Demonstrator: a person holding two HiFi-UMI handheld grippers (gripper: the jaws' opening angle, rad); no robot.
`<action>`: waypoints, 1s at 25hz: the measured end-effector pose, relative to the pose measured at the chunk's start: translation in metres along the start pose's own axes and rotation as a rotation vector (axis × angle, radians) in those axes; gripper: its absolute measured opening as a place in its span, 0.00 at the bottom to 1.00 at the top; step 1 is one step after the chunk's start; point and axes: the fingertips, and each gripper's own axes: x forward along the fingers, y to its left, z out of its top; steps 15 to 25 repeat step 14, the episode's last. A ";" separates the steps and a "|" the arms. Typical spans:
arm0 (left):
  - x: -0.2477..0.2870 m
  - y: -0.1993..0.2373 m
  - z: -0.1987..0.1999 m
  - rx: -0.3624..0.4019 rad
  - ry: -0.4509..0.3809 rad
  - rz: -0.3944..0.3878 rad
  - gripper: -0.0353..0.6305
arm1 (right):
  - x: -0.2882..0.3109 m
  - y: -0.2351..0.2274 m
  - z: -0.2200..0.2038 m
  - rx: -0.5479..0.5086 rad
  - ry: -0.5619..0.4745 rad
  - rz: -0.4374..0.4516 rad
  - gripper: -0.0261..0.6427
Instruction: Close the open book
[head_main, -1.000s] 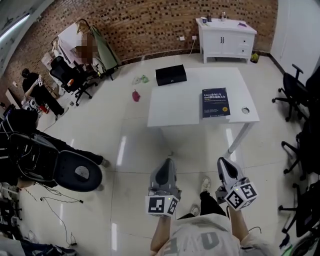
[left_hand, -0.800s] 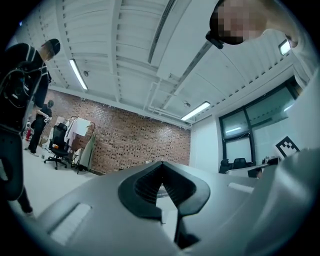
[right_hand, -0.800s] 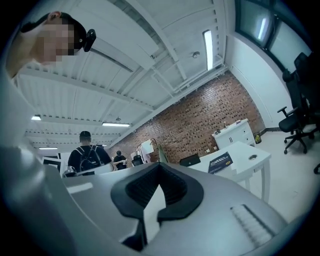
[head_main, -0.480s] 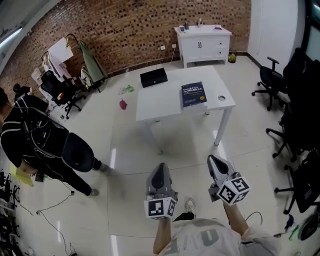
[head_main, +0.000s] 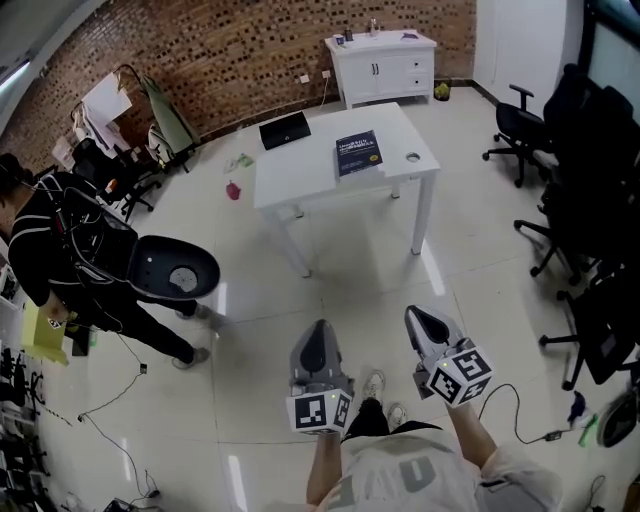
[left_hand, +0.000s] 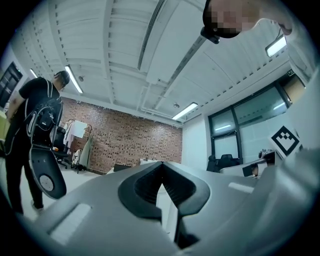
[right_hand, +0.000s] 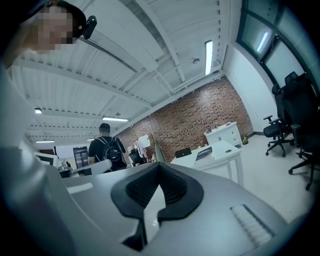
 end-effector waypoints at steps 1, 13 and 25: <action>-0.004 -0.003 0.003 0.004 -0.004 -0.006 0.07 | -0.003 0.003 0.001 -0.009 -0.004 0.000 0.04; 0.001 0.009 0.009 0.089 -0.015 -0.029 0.07 | 0.004 0.009 -0.001 -0.056 -0.003 -0.051 0.04; 0.000 0.010 0.007 0.100 -0.002 -0.027 0.07 | 0.006 0.009 -0.004 -0.044 0.002 -0.054 0.04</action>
